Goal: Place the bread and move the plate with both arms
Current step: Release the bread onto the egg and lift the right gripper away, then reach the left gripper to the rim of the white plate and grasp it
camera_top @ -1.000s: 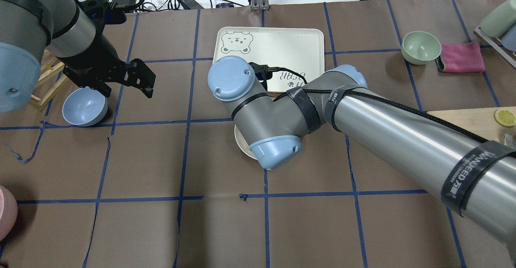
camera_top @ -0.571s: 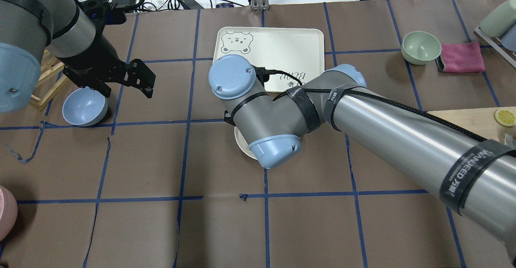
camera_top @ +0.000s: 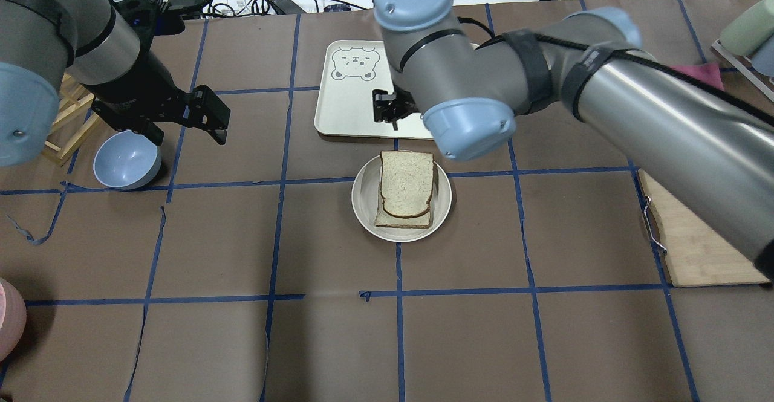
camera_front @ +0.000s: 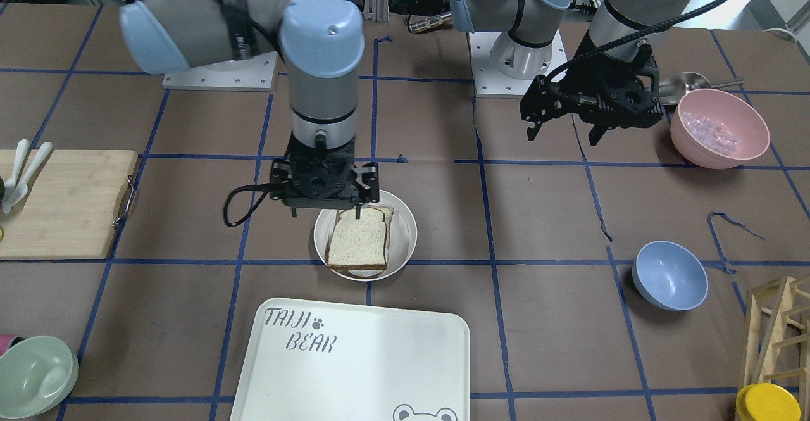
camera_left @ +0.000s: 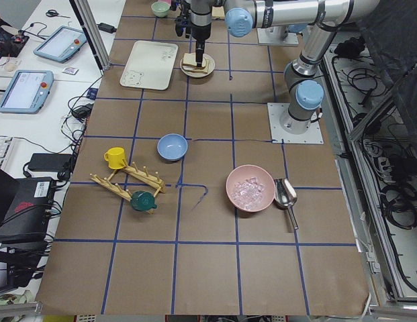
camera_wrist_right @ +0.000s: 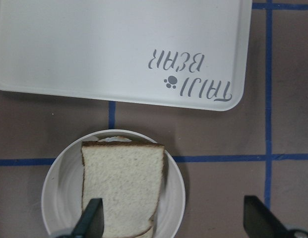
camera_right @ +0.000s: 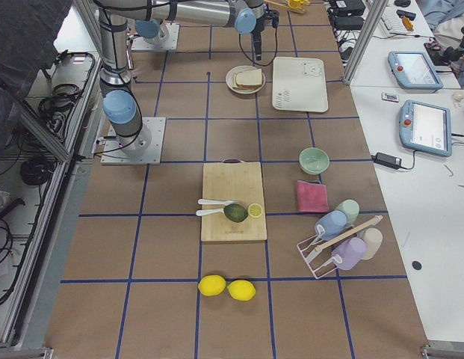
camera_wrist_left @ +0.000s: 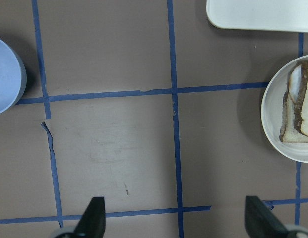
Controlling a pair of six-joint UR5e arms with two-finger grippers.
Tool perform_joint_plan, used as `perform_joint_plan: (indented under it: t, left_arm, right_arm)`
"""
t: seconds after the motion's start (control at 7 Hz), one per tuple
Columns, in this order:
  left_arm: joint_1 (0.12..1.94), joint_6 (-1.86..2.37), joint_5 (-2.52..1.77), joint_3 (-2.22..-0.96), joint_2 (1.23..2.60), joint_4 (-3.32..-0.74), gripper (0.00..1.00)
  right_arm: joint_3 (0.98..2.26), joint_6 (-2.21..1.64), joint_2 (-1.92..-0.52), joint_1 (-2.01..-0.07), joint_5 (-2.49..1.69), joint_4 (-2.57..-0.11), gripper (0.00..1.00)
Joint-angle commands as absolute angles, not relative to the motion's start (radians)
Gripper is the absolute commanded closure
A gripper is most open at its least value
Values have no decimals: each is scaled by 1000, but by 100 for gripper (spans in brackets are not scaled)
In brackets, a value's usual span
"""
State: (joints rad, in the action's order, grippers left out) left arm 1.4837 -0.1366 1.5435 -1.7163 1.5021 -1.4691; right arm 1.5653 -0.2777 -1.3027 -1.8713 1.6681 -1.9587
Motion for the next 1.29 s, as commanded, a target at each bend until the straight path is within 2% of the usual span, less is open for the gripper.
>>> perform_joint_plan:
  t: [0.0,0.29,0.86,1.14]
  left_arm:
    - [1474,-152,1555,-1717,1500,-1473,0]
    - [1460,-132,1604,-1746,1531,-1468,0]
    - [1593,85,1504,-1815,1688,-1176,0]
    - [1658,115,1462,-1827,1790,-1033,0]
  right_arm:
    - [1455,-38,-1338,-1706,1644,-1779,0]
    - [1385,41,-1338,-1631,1638,-1711,0]
    - [1404,25,-1455,-1618,1571,-1609,0]
    - [1426,20,-1468,-1625,1571,-1612,0]
